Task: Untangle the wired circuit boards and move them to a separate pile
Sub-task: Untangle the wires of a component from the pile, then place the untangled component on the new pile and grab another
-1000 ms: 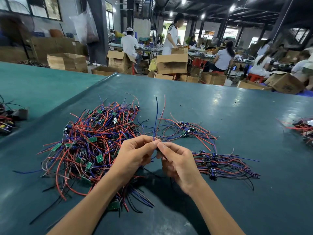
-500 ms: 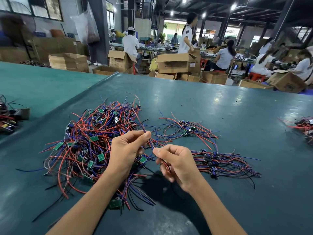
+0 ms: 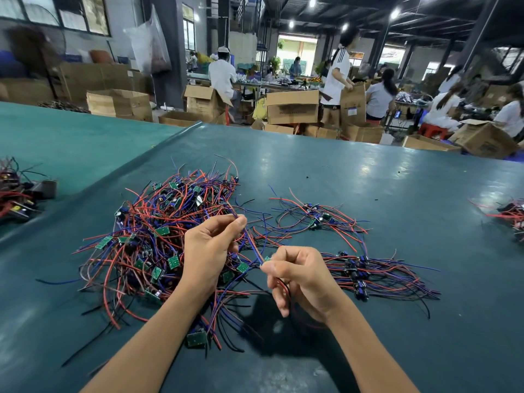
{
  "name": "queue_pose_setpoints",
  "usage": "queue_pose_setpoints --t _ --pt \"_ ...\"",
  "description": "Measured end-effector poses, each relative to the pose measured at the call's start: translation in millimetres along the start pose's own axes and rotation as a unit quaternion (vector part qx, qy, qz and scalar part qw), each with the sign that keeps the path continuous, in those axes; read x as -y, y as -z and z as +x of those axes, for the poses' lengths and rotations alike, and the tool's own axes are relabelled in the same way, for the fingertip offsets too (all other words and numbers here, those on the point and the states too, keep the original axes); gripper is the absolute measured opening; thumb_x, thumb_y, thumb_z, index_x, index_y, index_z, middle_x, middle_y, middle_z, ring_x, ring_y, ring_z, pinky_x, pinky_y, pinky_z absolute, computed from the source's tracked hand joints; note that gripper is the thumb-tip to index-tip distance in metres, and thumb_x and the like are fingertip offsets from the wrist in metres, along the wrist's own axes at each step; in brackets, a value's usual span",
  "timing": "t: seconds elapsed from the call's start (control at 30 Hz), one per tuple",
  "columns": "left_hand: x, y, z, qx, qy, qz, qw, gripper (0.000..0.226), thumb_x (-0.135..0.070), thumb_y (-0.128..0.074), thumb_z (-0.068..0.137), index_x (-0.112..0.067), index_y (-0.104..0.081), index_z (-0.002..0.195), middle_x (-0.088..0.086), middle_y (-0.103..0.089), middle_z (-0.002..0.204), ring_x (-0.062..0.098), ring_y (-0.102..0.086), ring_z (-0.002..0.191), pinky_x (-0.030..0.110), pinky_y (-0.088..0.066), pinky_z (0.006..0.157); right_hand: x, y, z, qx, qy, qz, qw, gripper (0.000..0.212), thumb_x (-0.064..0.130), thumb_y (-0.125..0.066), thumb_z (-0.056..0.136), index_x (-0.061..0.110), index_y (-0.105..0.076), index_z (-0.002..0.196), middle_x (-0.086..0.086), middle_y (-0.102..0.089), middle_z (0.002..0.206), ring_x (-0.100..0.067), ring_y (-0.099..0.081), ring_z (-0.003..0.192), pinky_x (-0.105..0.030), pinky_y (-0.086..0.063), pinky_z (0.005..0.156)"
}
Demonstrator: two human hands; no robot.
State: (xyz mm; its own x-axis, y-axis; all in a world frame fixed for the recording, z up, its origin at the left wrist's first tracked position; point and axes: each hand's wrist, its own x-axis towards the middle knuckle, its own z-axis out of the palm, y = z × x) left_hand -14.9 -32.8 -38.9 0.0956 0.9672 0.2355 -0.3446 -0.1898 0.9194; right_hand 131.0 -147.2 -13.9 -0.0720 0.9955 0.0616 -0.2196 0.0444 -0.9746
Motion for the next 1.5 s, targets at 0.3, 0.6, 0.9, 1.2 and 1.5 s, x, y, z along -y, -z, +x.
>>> queue_pose_setpoints --t 0.3,0.6,0.9,1.2,1.5 --pt "-2 2 4 0.013 0.028 -0.023 0.999 0.005 -0.011 -0.07 0.093 -0.009 -0.071 0.098 0.012 -0.074 0.079 0.017 -0.067 0.064 0.025 -0.054 0.051 -3 0 -1 0.023 -0.01 -0.012 1.0 0.024 0.013 -0.079 0.075 0.004 -0.059 0.067 -0.017 -0.059 0.063 -0.023 -0.055 0.036 -0.027 -0.048 0.038" --pt "-2 2 5 0.006 0.057 -0.02 0.998 0.014 -0.016 -0.064 0.099 -0.003 -0.063 0.102 0.017 -0.072 0.072 0.017 -0.063 0.048 0.027 -0.051 0.041 -4 4 0 0.02 -0.013 -0.008 1.0 0.025 0.012 -0.078 0.075 0.0 -0.057 0.069 -0.018 -0.059 0.064 -0.023 -0.055 0.036 -0.028 -0.049 0.038" --pt "-12 0 6 0.006 0.109 -0.121 0.987 0.031 -0.037 -0.046 0.106 -0.008 -0.058 0.11 0.021 -0.075 0.086 0.032 -0.076 0.075 0.034 -0.059 0.05 -7 8 6 -0.104 -0.002 0.007 0.995 0.027 0.023 -0.082 0.065 0.007 -0.061 0.065 -0.018 -0.055 0.062 -0.026 -0.052 0.039 -0.031 -0.048 0.042" --pt "-14 -6 -11 0.173 0.061 0.037 0.982 0.041 -0.044 -0.059 0.094 -0.008 -0.069 0.11 0.014 -0.077 0.098 0.032 -0.074 0.095 0.037 -0.062 0.077 -3 12 8 -0.217 0.054 0.078 0.972 0.024 0.029 -0.086 0.071 0.013 -0.079 0.087 -0.003 -0.062 0.071 -0.021 -0.064 0.066 -0.034 -0.054 0.056" --pt "-11 -17 -35 0.285 -0.05 0.243 0.926 0.016 -0.036 -0.069 0.094 -0.022 -0.076 0.098 -0.009 -0.077 0.088 0.006 -0.071 0.086 0.031 -0.056 0.081 -2 13 10 -0.278 0.036 0.032 0.959 0.034 0.049 -0.083 0.063 0.018 -0.074 0.073 -0.001 -0.063 0.066 -0.012 -0.055 0.057 -0.023 -0.039 0.051"
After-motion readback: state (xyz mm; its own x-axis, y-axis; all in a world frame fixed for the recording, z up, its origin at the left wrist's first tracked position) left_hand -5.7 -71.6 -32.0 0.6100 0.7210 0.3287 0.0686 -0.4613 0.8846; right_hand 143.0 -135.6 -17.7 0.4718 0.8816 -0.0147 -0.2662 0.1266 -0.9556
